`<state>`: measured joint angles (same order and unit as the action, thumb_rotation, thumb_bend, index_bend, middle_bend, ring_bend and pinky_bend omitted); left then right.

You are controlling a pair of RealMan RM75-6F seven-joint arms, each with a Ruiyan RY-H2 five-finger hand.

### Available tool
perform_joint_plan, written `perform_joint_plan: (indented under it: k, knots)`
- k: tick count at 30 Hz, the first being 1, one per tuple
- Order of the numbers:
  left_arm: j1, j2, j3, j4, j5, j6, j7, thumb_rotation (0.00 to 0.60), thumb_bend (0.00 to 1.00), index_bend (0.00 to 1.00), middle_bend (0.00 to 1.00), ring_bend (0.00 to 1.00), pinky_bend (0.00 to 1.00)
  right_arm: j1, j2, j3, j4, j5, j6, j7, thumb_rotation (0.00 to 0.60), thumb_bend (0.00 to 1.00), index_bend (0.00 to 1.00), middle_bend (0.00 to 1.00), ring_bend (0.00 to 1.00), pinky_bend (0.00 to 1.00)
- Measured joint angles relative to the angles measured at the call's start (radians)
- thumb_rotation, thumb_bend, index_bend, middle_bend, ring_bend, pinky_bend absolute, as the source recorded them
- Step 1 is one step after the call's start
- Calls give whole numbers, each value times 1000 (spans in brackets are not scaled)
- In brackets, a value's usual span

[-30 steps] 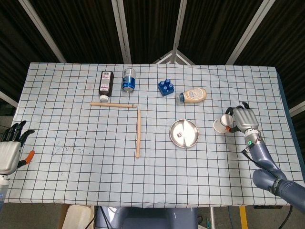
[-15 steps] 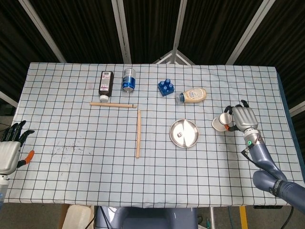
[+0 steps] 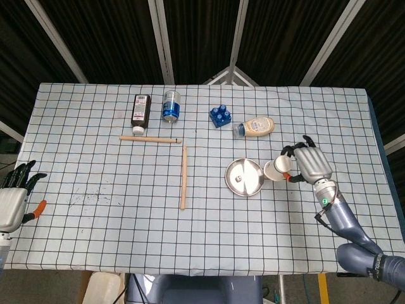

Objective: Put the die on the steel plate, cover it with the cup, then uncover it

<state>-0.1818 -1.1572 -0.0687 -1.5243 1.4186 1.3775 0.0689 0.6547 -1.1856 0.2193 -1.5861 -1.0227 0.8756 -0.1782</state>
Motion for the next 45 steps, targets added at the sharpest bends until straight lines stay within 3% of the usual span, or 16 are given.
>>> perform_joint_plan:
  k: [4,10,27,45]
  knots:
    - [1,3,0,1,0,0,-7,600,467,223,0,0,98,25,-9,7,-67,30,-6,-34,600,376,509,454,260,0]
    - [-3,4,-2,7,-4,-7,-15,600,467,223,0,0,98,70,-71,15,-66,65,-19,-69,600,383,509,454,266,0]
    - [-4,4,-4,11,-13,-14,-14,600,467,228,0,0,98,125,-204,10,102,93,-42,-70,600,387,509,454,267,0]
    - [-6,-6,-3,13,-18,-17,8,600,467,230,0,0,98,104,-231,-24,179,14,-61,21,600,390,509,454,267,0]
